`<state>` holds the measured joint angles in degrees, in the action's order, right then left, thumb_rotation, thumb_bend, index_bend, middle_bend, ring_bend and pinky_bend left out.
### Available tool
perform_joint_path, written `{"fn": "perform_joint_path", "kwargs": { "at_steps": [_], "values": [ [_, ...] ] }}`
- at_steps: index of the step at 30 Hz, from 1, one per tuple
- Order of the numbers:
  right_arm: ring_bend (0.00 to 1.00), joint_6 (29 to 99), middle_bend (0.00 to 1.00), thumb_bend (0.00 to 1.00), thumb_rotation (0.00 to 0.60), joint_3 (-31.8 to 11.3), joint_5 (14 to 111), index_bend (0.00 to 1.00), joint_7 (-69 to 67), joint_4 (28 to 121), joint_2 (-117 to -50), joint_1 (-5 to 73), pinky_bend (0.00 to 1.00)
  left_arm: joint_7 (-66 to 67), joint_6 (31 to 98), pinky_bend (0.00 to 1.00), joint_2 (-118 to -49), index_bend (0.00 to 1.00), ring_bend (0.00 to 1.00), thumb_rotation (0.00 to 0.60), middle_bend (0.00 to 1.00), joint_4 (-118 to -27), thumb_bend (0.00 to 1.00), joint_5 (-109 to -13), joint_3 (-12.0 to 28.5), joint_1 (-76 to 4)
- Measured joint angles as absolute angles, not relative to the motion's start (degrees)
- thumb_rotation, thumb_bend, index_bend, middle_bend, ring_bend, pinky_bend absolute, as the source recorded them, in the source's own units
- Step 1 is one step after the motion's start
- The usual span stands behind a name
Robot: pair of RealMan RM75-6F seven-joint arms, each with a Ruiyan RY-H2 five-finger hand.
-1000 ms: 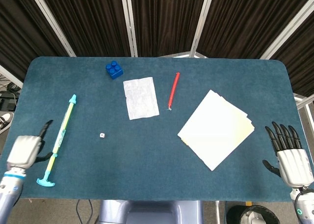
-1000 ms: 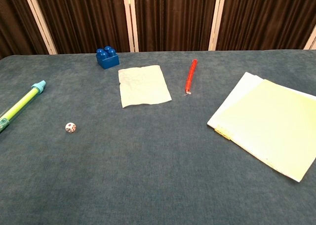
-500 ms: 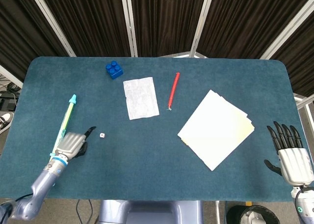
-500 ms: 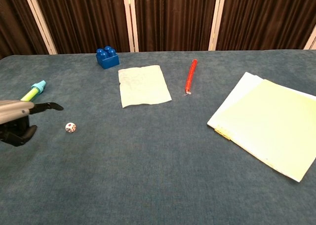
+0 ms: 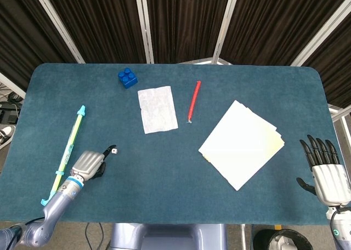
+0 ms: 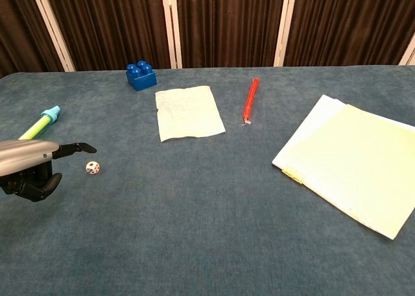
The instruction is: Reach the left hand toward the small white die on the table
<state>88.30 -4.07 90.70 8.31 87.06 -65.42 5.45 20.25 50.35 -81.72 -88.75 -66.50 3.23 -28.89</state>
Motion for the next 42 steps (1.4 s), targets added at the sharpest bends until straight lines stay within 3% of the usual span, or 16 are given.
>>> {"fn": "perform_joint_path", "kwargs": {
  "at_steps": [21,31,42],
  "values": [
    [0.00,87.96,0.00,0.00,0.600,-3.95,90.45,0.00,8.32,87.07,-65.42,5.61,0.00,21.82,51.81,1.00,-82.98,0.05,0.96,0.600,1.00,-88.80,0.83,-63.74,0.25,-28.68],
    [0.00,88.02,0.00,0.00,0.600,-3.84,90.61,0.00,8.43,87.15,-65.42,5.62,0.00,20.61,51.36,1.00,-82.74,0.08,0.96,0.600,1.00,-90.04,0.83,-65.88,-2.21,-28.33],
    [0.00,87.95,0.00,0.00,0.600,-3.65,91.00,0.00,8.58,87.26,-65.48,5.75,0.00,15.12,56.45,1.00,-81.69,0.08,0.95,0.600,1.00,-90.91,0.83,-74.07,-4.59,-25.41]
  ]
}}
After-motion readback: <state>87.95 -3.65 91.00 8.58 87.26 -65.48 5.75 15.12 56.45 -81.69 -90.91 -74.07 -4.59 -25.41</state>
